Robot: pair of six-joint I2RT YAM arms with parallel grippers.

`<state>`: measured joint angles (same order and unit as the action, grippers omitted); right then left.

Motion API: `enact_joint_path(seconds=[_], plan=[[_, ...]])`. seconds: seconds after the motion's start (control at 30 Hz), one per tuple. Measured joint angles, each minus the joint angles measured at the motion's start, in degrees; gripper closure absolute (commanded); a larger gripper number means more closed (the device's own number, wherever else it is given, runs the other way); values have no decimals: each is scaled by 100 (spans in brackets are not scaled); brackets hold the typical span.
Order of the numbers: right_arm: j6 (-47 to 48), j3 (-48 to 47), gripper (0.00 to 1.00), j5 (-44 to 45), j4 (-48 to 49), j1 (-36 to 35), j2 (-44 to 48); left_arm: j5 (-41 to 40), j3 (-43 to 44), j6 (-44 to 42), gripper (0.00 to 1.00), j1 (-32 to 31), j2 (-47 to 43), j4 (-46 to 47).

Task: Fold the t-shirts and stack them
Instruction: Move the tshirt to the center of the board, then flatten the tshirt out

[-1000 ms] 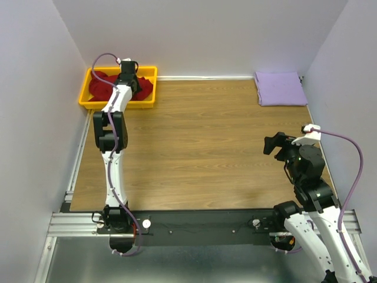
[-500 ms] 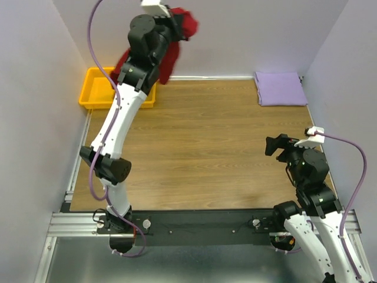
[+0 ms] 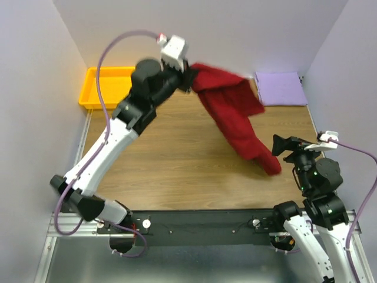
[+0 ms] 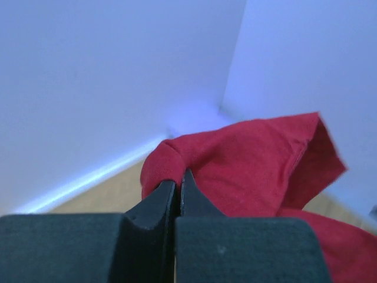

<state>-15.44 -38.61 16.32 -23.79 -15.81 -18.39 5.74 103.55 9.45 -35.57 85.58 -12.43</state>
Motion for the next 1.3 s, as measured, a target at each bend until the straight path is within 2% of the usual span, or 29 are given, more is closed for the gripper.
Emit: enact_joint_path(seconds=[0.03,0.17,0.2,0.33,0.47,0.67,0.73,0.93,1.0,1.3], plan=[[31,-116,0,-15,4,0,22,-214,-636,-68,56,-2,-319,24],[201,-481,0,-245,20,0,37,-1377,-2940,-50,30,33,-1491,-116],[227,-597,0,-365,35,2,-35,-1727,-3506,42,28,101,-1849,-149],[223,-754,0,-911,105,0,-651,-2479,-4981,577,28,557,-2922,-92],[116,-789,0,-1646,144,0,-1786,-2472,-5534,1038,27,1043,-3139,4],[-129,-782,0,-2970,109,0,-3646,-2267,-5836,1207,28,1078,-2677,103],[-201,-726,4,-3145,98,-2,-3960,-2269,-5877,1172,28,1099,-2625,201],[-267,-675,25,-3281,133,-2,-4841,-2271,-6251,1086,27,1167,-2632,680],[-289,-669,28,-3405,197,0,-5178,-2271,-6286,1054,27,1191,-2594,675],[-435,-573,28,-3751,699,-2,-6319,-2109,-6282,1010,27,1281,-2385,758]])
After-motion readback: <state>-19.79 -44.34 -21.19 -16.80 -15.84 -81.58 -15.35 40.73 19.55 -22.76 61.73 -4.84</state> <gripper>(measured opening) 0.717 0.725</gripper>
